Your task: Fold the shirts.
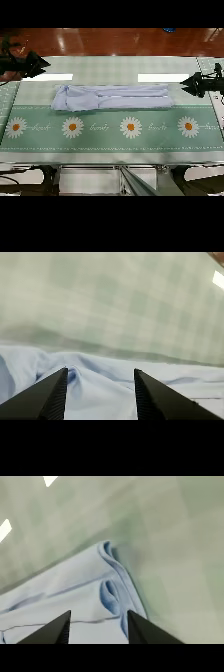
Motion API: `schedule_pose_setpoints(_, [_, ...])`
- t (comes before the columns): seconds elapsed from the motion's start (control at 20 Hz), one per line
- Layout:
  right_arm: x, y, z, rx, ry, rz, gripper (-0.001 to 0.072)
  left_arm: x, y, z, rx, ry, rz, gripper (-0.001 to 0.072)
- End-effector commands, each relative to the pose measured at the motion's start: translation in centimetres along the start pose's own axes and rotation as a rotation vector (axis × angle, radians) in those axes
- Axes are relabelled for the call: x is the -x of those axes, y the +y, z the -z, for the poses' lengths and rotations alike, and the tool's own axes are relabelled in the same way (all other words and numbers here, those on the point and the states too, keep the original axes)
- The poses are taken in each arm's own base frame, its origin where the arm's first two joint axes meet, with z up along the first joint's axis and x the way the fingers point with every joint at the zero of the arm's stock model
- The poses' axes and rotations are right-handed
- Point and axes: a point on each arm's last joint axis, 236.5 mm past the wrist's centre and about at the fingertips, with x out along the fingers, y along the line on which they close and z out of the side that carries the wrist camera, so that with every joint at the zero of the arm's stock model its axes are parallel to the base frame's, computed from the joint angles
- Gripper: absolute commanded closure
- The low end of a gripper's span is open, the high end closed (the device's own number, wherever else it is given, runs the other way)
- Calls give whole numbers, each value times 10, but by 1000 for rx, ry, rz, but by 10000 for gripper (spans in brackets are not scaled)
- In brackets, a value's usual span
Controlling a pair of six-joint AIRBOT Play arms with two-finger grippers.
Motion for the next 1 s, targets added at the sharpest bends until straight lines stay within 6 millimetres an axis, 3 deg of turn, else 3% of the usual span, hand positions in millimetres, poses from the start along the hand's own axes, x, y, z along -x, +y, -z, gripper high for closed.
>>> schedule_pose_setpoints(0.0, [1,-39,8,-3,43,160,299,46,-50,5,-180,-153,9,201])
schedule_pose_setpoints(0.15, [-28,-37,21,-15,110,146,299,51,-88,47,-256,-200,47,201])
schedule_pose_setpoints(0.3, [-60,-24,41,-5,199,94,299,38,-104,91,-294,-135,81,202])
schedule_pose_setpoints(0.4, [-77,-10,51,10,231,57,299,27,-110,109,-309,-87,95,201])
schedule_pose_setpoints(0.55, [-99,16,61,48,247,13,308,14,-117,119,-323,-55,107,201])
schedule_pose_setpoints(0.6, [-105,24,63,61,247,3,391,10,-118,122,-325,-46,108,201])
schedule_pose_setpoints(0.65, [-107,32,65,72,250,-16,626,4,-117,124,-325,-33,107,202])
schedule_pose_setpoints(0.7, [-105,39,67,81,252,-36,693,0,-116,127,-323,-19,105,203])
schedule_pose_setpoints(0.75, [-98,46,70,105,261,-47,693,-5,-115,129,-321,-6,104,226])
schedule_pose_setpoints(0.8, [-88,47,72,136,270,-30,694,-8,-114,131,-320,2,103,381])
schedule_pose_setpoints(0.85, [-73,44,75,170,277,16,694,-10,-114,133,-320,9,103,621])
schedule_pose_setpoints(0.9, [-57,37,76,198,275,79,694,-11,-115,134,-324,11,104,684])
schedule_pose_setpoints(0.95, [-38,31,77,220,263,140,694,-13,-117,136,-326,19,110,683])
